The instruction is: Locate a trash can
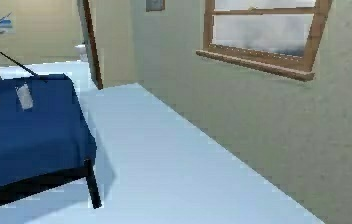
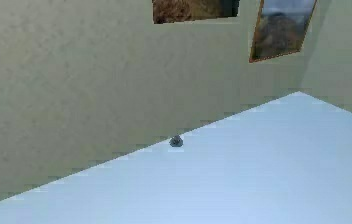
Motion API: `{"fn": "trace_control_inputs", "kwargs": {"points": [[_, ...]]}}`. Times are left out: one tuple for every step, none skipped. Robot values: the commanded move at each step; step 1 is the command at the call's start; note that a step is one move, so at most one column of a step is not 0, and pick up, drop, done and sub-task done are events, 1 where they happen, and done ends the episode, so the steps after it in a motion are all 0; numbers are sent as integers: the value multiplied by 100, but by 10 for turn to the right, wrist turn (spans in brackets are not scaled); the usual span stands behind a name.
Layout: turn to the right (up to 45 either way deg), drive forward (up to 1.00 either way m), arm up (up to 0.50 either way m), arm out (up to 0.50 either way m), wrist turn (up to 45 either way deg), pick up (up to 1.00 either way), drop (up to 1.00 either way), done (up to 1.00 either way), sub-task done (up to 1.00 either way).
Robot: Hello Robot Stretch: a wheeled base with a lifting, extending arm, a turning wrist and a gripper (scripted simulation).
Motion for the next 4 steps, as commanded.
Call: {"fn": "trace_control_inputs", "kwargs": {"points": [[330, 0, 0, 0, 0, 0, 0, 0, 0], [0, 65, 0, 0, 0, 0, 0, 0, 0], [-150, 0, 0, 0, 0, 0, 0, 0, 0], [0, 40, 0, 0, 0, 0, 0, 0, 0]]}}
